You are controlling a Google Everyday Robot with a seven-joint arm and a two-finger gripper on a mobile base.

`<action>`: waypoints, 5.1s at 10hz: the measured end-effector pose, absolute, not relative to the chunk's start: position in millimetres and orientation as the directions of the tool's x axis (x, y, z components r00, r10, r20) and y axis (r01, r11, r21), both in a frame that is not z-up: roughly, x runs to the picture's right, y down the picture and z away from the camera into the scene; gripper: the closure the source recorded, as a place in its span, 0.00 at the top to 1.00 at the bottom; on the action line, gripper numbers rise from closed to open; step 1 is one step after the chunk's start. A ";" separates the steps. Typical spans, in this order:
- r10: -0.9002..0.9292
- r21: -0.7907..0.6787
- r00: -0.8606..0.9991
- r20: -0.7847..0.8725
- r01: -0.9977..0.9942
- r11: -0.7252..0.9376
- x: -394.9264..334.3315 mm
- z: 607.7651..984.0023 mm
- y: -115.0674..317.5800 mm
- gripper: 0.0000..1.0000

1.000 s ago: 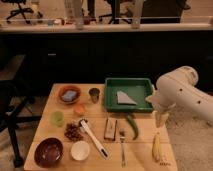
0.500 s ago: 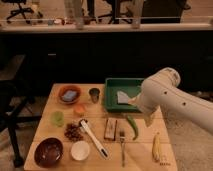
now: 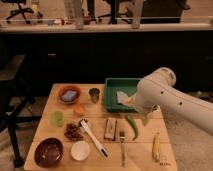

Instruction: Place sponge in purple bowl

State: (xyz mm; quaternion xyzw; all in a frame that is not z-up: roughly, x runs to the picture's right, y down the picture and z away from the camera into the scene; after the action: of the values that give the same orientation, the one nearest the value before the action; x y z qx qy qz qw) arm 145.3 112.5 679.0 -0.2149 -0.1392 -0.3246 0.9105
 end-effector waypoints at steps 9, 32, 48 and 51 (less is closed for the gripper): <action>-0.629 -0.257 0.668 0.398 0.739 0.623 95.3 723.7 65.6 0.80; -0.450 -0.034 0.648 0.614 0.592 0.805 -2.9 816.3 11.1 0.80; -0.482 0.058 0.545 0.687 0.619 0.783 -90.9 844.8 -12.3 0.80; -0.488 0.075 0.519 0.702 0.628 0.774 -114.7 854.1 -18.2 0.80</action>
State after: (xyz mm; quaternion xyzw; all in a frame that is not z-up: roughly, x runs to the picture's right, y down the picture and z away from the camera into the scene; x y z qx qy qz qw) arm -114.7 -18.2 854.1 -0.0945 -0.3699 -0.3223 0.8662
